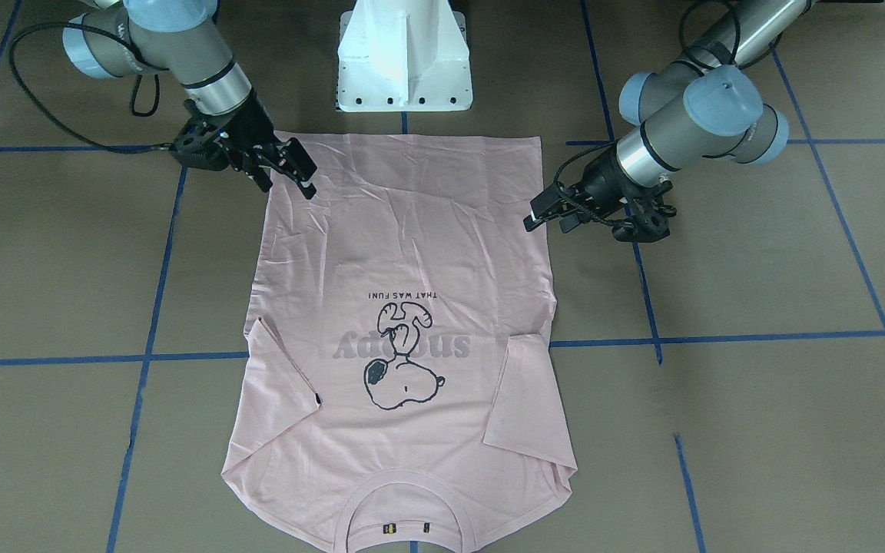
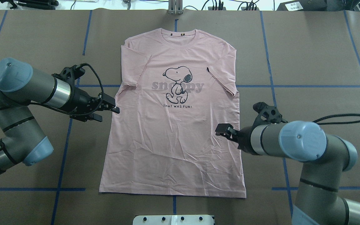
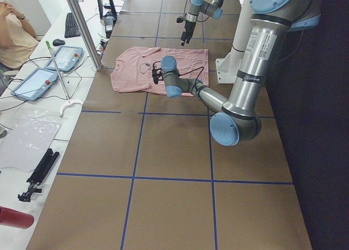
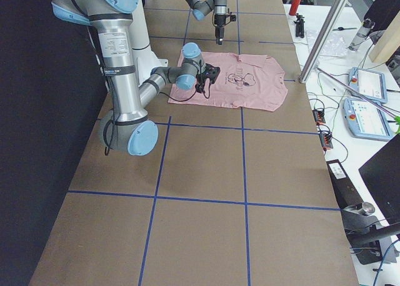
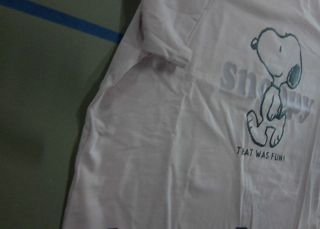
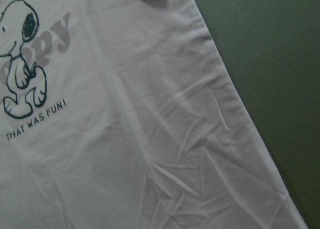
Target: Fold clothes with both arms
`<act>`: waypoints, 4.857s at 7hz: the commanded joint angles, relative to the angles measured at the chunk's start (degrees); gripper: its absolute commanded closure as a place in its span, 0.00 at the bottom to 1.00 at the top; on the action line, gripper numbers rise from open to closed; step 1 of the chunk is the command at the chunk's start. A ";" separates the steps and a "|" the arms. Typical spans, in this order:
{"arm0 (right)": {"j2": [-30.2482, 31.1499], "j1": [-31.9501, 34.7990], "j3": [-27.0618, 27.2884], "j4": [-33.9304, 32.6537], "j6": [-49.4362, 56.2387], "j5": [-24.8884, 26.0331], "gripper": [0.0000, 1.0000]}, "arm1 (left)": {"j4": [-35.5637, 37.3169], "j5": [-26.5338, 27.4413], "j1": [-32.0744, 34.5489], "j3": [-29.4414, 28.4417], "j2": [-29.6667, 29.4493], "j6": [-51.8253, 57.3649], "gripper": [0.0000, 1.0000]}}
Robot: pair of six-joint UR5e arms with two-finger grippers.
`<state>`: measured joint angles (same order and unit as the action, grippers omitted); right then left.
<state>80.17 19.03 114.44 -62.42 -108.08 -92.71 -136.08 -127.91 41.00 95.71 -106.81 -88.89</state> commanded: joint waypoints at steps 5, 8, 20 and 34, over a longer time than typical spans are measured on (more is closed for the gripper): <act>2.18 -13.32 5.96 -14.57 -13.62 10.88 0.08 | 9.16 6.35 -4.44 5.45 1.95 0.21 0.16; 4.37 -14.62 5.79 -17.30 -15.13 10.88 0.08 | 9.16 6.62 -4.53 5.71 1.78 0.21 0.15; 4.73 -16.40 7.97 -17.48 -15.14 10.62 1.00 | 9.25 9.15 -4.96 7.64 1.95 -0.23 0.09; 5.61 -15.60 11.06 -17.48 -15.23 10.70 1.00 | 34.83 35.19 -31.07 21.89 9.51 -18.08 0.17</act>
<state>85.70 3.43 125.49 -79.89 -123.35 -82.10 -101.17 -92.67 9.98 118.47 -97.01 -107.12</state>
